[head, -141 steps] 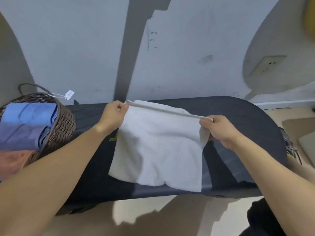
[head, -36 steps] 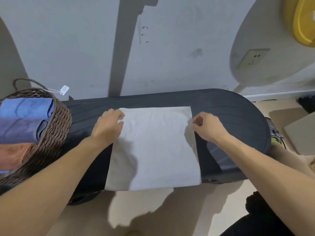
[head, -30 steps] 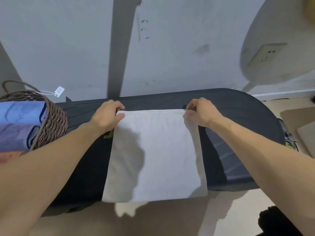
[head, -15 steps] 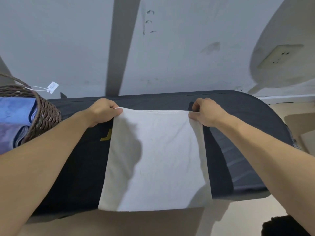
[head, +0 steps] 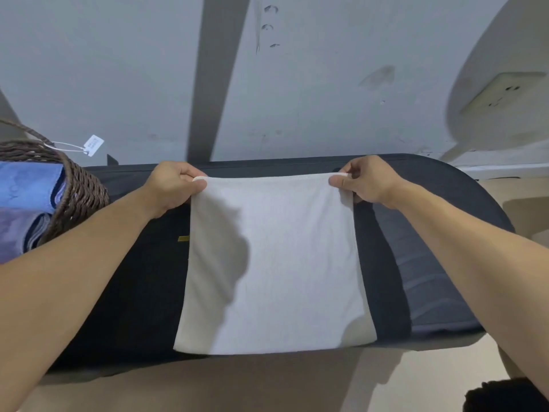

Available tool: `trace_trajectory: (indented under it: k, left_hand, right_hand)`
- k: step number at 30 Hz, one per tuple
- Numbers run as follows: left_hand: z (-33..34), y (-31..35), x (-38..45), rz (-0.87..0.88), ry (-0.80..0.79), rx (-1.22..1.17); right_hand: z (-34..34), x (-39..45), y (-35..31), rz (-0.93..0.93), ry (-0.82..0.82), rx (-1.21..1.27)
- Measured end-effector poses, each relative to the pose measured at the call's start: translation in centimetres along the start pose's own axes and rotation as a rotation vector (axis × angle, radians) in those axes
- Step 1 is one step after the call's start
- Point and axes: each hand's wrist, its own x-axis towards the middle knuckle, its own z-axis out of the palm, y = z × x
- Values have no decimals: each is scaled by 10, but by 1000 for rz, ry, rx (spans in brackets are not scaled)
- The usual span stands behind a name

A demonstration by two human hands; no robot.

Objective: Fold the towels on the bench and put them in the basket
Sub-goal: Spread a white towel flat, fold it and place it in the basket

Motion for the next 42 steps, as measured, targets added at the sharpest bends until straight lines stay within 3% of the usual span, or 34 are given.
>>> trace_trajectory:
  k: [3, 7, 9, 11, 13, 15, 17, 19, 23, 27, 30, 35, 40, 42]
  left_hand:
    - [2, 0, -6, 47, 88, 57]
    - [2, -1, -53, 266, 448, 300]
    - [11, -5, -96, 455, 386, 371]
    - [26, -15, -143, 581, 180, 435]
    - [43, -31, -181, 682, 40, 487]
    - [56, -49, -208, 688, -82, 545]
    - [61, -67, -222, 701, -146, 618]
    - [62, -81, -225, 728, -163, 713]
    - [66, -84, -226, 724, -134, 849]
    - [70, -84, -232, 619, -39, 680]
    - [70, -81, -228, 666, -23, 617]
    - [56, -70, -217, 344, -157, 449]
    - [40, -62, -220, 272, -310, 429]
    - [29, -56, -214, 246, -350, 356]
  right_hand:
    - [11, 0, 2, 88, 126, -24]
    - [18, -11, -6, 118, 247, -159]
    - [17, -30, -15, 62, 314, -308]
    - [21, -64, -25, -101, 340, -427]
    - [32, -107, -31, -311, 237, -485]
    - [52, -152, -28, -464, -37, -459]
    - [75, -187, -14, -515, -282, -478]
    - [94, -204, 6, -518, -349, -569]
    - [112, -215, 39, -601, -215, -711]
    - [107, -220, 55, -631, -76, -758]
    - [102, -221, 57, -682, -7, -729]
    - [93, -218, 48, -441, -27, -681]
    - [70, -216, 38, -311, -69, -452]
    - [59, -215, 36, -271, -72, -244]
